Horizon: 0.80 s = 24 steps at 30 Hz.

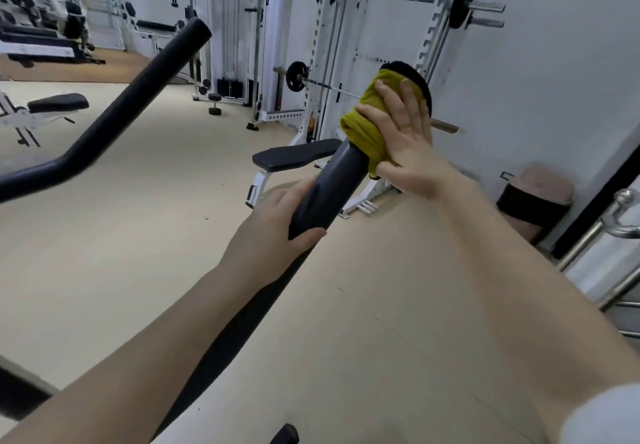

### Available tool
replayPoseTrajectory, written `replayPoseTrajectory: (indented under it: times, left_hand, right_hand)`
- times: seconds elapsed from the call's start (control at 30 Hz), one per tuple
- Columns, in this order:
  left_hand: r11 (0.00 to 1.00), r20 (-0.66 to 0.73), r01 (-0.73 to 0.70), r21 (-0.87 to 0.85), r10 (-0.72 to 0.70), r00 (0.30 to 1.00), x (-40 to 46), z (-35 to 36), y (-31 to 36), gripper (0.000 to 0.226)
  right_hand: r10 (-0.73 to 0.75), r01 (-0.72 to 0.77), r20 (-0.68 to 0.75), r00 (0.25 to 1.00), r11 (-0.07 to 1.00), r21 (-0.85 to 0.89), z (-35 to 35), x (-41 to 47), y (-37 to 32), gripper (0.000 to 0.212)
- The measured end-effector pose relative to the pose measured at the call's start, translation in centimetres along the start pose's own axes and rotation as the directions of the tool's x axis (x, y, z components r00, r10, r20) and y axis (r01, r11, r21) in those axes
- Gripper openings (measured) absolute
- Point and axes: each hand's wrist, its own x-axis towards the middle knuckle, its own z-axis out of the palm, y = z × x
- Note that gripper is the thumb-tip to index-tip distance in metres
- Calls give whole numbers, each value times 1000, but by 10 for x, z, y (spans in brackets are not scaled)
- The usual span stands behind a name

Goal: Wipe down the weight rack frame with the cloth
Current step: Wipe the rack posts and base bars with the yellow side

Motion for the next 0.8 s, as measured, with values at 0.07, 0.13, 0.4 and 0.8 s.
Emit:
replayPoseTrajectory:
  times: [0.07,0.13,0.4,0.8]
  left_hand:
    - [1000,-5,-14,-10,14,1000,12,6,5,70]
    - [1000,-19,-4,-15,4,1000,21,10,7,72]
    - [999,-47,7,31,-6,999,29,7,8,76]
    - [991,2,120,65,-121,993,13,1,8,67]
  right_hand:
    - [-22,24,-32,999,999,34,10,-10,-7,77]
    - [3,8,-161,987,998,68,27,-14,-12,78]
    - [244,-132,-500,831,960,249,24,34,13,50]
    - [-71,14,-476,877,992,-122,18,34,-1,47]
